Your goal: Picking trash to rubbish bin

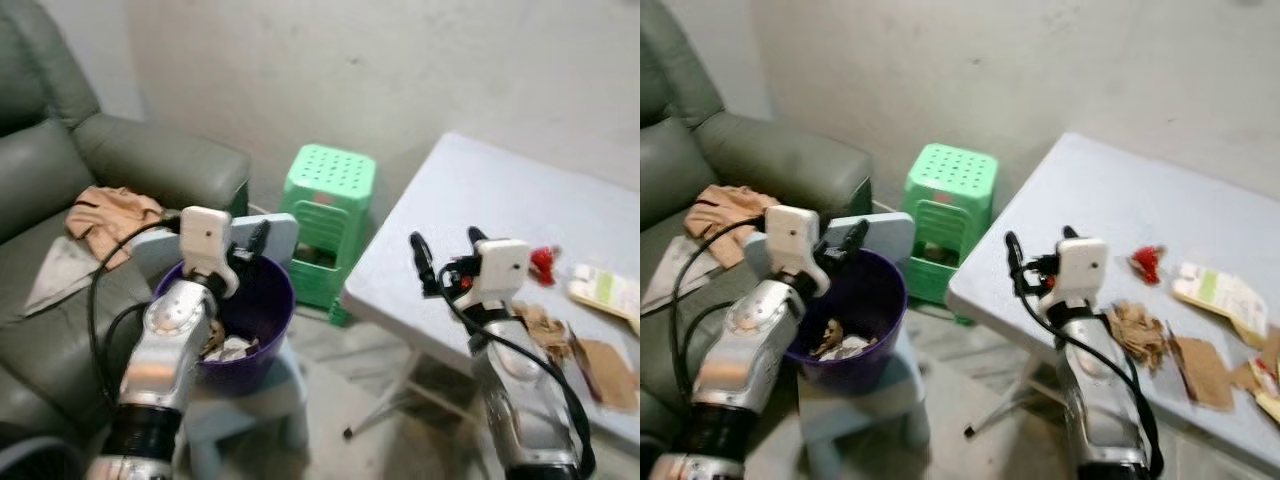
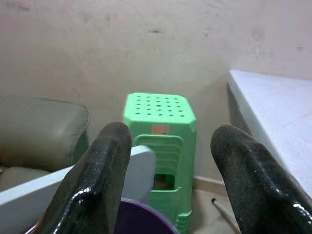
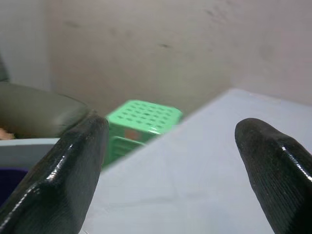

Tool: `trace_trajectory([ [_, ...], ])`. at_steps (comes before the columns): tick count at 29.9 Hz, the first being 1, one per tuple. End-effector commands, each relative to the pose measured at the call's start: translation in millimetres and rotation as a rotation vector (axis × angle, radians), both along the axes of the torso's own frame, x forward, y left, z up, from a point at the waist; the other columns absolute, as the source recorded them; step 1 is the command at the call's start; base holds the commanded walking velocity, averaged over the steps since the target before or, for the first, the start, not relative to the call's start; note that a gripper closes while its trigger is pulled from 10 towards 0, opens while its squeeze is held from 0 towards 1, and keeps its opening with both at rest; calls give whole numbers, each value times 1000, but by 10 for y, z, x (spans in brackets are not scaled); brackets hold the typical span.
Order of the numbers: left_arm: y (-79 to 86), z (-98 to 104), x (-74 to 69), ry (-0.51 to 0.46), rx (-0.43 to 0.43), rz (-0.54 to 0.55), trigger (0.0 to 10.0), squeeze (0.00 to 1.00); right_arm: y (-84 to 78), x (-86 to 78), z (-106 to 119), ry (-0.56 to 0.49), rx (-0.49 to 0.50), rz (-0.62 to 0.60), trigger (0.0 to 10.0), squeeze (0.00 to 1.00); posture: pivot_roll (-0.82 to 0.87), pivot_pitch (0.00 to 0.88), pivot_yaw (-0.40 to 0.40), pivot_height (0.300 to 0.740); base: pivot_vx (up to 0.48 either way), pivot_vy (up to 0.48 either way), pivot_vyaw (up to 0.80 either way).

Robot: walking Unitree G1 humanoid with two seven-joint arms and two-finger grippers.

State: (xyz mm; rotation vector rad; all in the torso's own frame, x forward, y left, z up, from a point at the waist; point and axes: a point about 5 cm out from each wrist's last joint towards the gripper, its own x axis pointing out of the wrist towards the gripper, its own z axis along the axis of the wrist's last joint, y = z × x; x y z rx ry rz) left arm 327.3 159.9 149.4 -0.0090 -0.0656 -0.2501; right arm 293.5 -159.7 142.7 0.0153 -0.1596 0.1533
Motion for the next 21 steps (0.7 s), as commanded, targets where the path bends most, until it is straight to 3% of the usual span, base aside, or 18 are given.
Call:
trace_trajectory([
  [1,-136,-4,-8,-1,0,-45,10000,0,-92,-15,-13,11,-12,-36,10000,0,-42,62,-53,740,0,0,-763],
  [13,-176,-9,-23,-11,41,-65,10000,0,-96,-23,-34,21,-14,-50,10000,0,-41,70,-48,740,0,0,-761],
  [21,-252,-33,-53,4,55,-135,10000,0,-74,-45,-13,16,25,-29,10000,0,-43,72,-46,740,0,0,-51],
])
